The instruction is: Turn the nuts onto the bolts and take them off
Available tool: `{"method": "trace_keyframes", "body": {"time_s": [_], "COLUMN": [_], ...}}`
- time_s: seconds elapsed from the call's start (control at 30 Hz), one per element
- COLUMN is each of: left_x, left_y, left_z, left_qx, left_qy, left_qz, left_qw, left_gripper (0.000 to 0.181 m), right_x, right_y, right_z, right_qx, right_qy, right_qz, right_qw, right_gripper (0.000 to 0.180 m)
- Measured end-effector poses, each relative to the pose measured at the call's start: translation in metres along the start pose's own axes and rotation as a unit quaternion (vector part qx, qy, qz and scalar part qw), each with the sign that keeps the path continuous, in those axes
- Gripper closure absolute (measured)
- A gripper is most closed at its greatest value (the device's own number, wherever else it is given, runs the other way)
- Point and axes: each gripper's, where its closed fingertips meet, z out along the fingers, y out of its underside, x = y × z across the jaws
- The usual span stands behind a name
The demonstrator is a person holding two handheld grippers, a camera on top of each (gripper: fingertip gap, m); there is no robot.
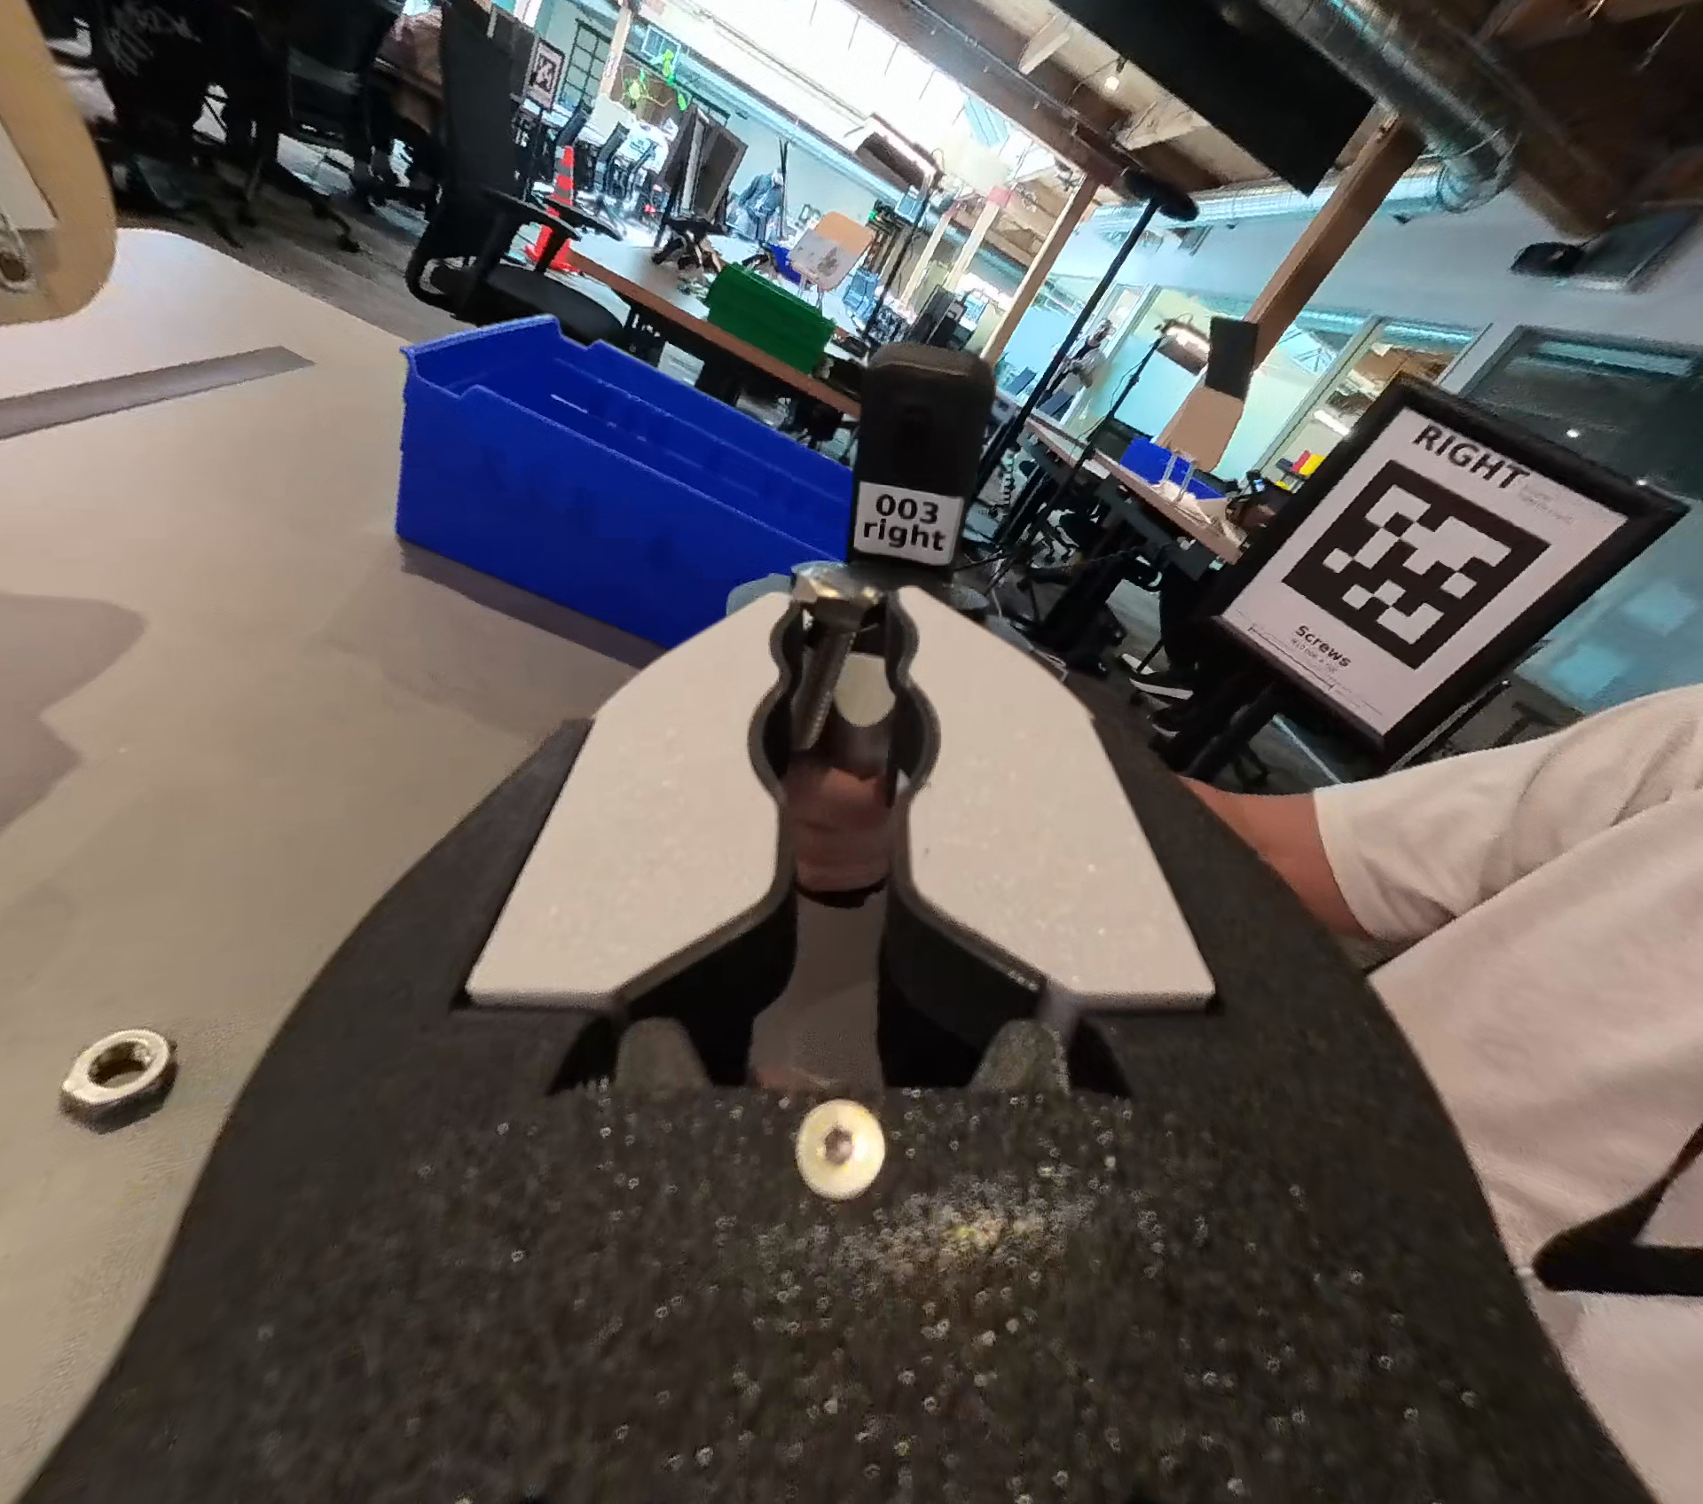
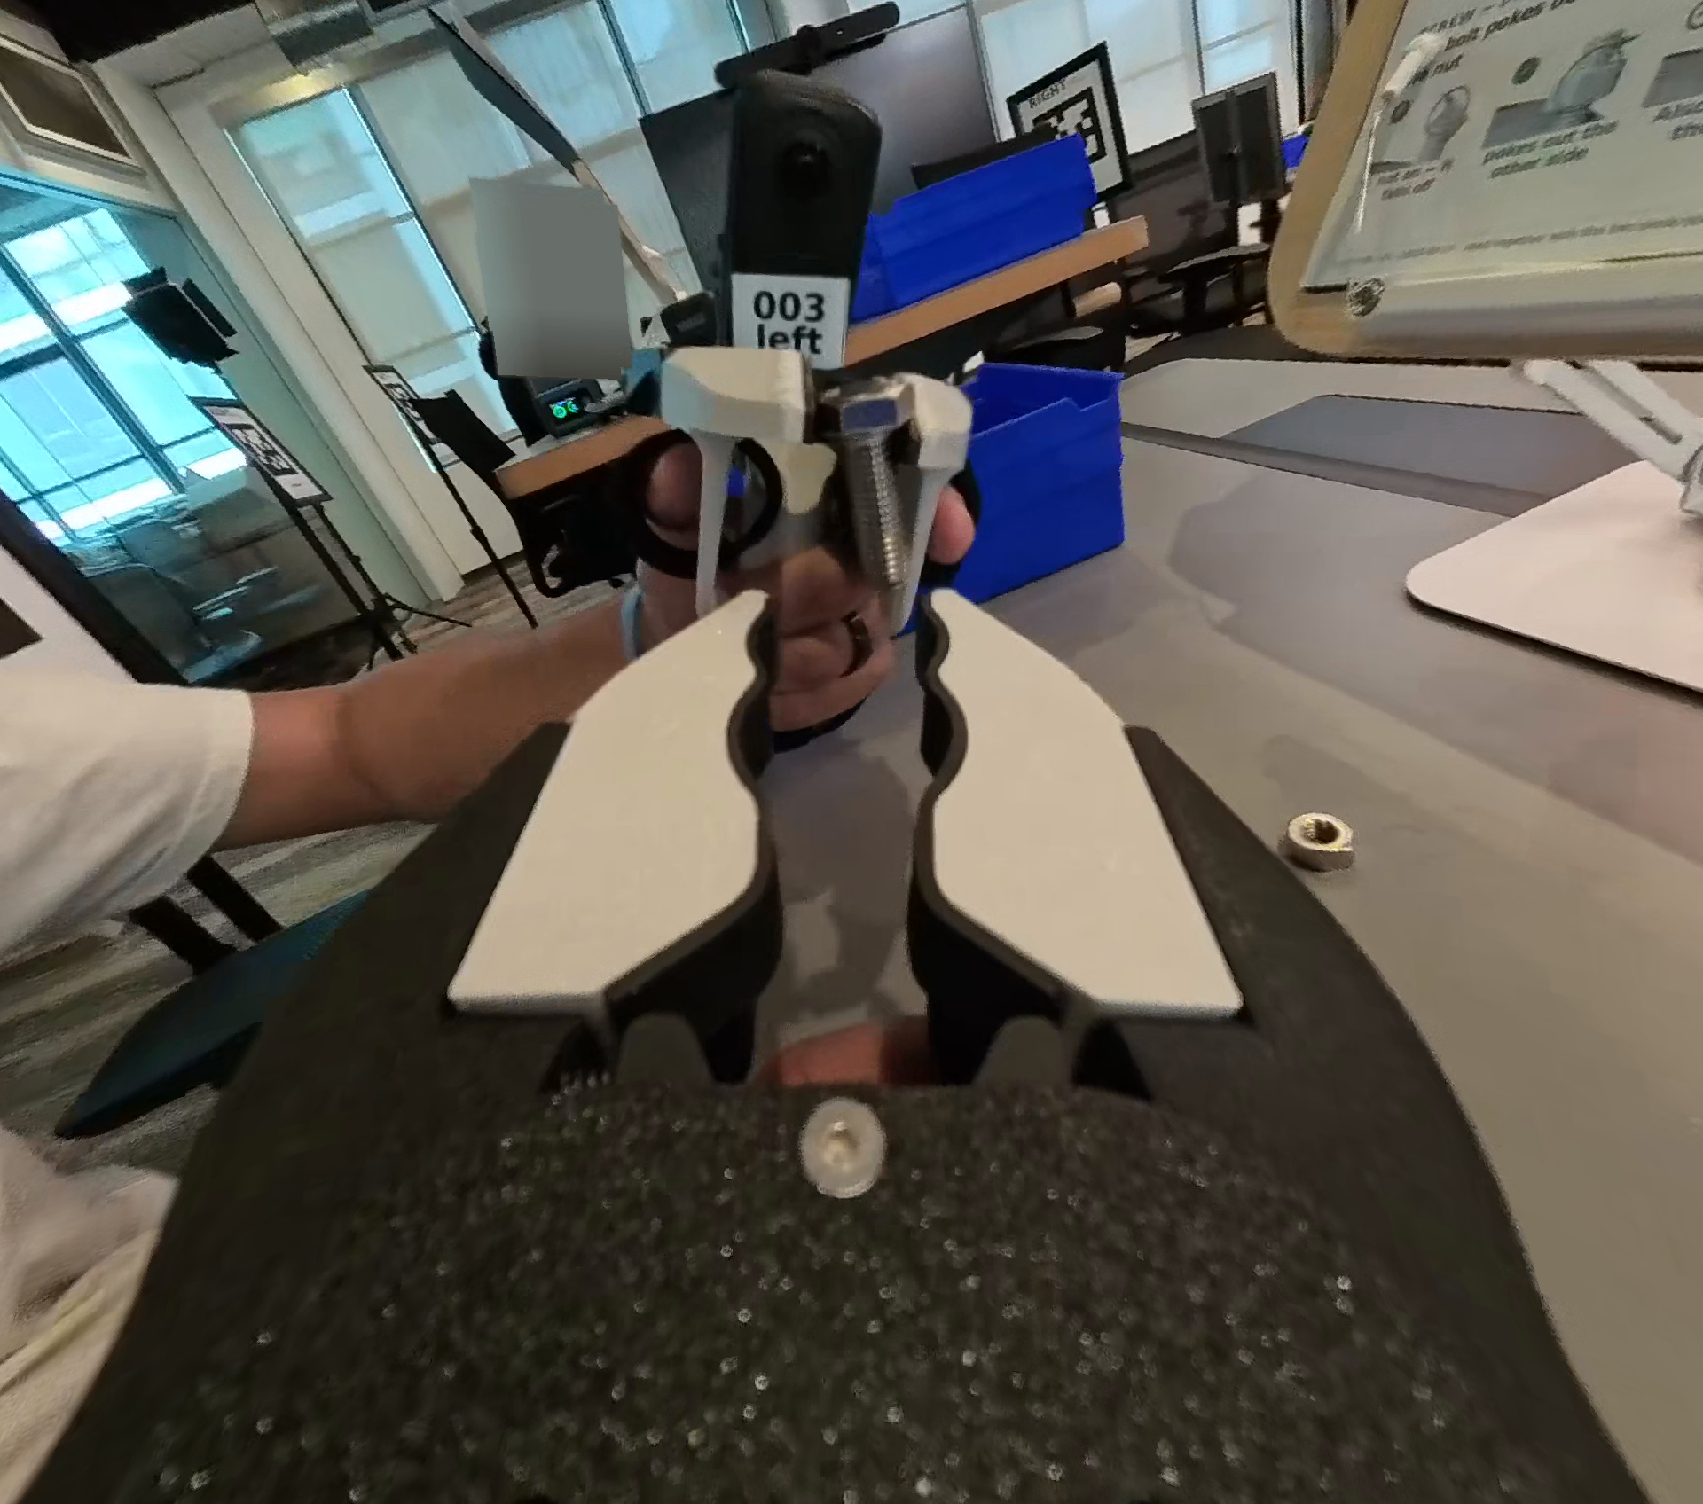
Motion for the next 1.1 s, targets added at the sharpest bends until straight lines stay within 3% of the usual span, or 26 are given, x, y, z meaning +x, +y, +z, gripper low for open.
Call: {"method": "trace_keyframes", "body": {"time_s": [0.13,0.2,0.47,0.63,0.73,0.87,1.0,1.1], "left_x": [-0.001,0.002,0.012,0.009,0.012,0.011,0.001,0.0], "left_y": [0.007,0.008,0.01,0.014,0.02,0.035,0.034,0.038], "left_z": [0.002,0.003,-0.001,-0.017,-0.027,-0.037,-0.032,-0.028], "left_qx": [-0.005,0.001,-0.01,-0.09,-0.162,-0.284,-0.366,-0.403], "left_qy": [0.001,0.013,0.023,-0.022,-0.06,-0.104,-0.149,-0.15], "left_qz": [-0.009,-0.02,-0.021,0.057,0.134,0.216,0.249,0.245], "left_qw": [1.0,1.0,0.999,0.994,0.976,0.928,0.884,0.869], "left_gripper": [0.164,0.164,0.163,0.137,0.135,0.135,0.134,0.133], "right_x": [0.001,0.003,-0.005,-0.005,-0.003,0.001,0.001,0.006], "right_y": [-0.005,-0.004,-0.002,0.004,0.01,0.019,0.02,0.019], "right_z": [-0.001,-0.002,-0.002,-0.002,-0.003,-0.002,0.001,-0.001], "right_qx": [0.019,0.016,-0.011,-0.042,-0.065,-0.093,-0.095,-0.101], "right_qy": [0.006,0.02,0.012,0.018,0.02,0.034,0.045,0.082], "right_qz": [-0.011,-0.025,-0.068,-0.084,-0.092,-0.115,-0.138,-0.179], "right_qw": [1.0,0.999,0.998,0.995,0.993,0.988,0.985,0.975], "right_gripper": [0.155,0.17,0.17,0.17,0.17,0.17,0.17,0.17]}}
